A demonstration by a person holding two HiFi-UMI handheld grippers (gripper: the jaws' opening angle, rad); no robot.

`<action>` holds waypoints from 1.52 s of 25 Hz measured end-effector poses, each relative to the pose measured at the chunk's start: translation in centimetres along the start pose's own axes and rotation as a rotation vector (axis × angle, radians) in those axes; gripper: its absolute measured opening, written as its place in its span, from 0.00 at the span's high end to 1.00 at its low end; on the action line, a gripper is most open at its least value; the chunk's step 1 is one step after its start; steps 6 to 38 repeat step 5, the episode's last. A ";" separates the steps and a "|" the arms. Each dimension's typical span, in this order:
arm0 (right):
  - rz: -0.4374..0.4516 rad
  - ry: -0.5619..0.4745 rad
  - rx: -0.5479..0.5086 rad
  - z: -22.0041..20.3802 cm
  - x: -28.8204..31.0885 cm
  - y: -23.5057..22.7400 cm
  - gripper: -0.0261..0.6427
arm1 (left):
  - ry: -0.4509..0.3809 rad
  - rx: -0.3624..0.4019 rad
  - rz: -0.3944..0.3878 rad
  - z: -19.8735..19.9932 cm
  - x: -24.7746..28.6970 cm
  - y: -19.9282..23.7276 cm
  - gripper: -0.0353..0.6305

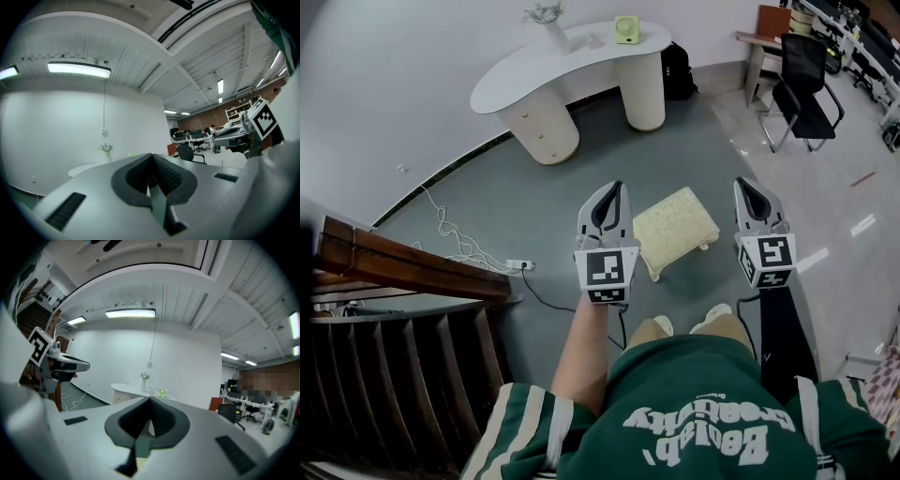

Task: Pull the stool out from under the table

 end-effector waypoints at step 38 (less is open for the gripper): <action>0.001 -0.008 0.000 -0.1 -0.2 0.1 0.95 | 0.007 -0.001 0.008 -0.2 -0.2 0.0 0.94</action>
Point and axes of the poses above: the fingertips, and each gripper's own axes: x forward along the fingers, y to its left, z out of its top, the point moved 7 cm from there along -x, backward along the fingers, and after that the axes turned 10 degrees about -z, right-handed, at the moved point
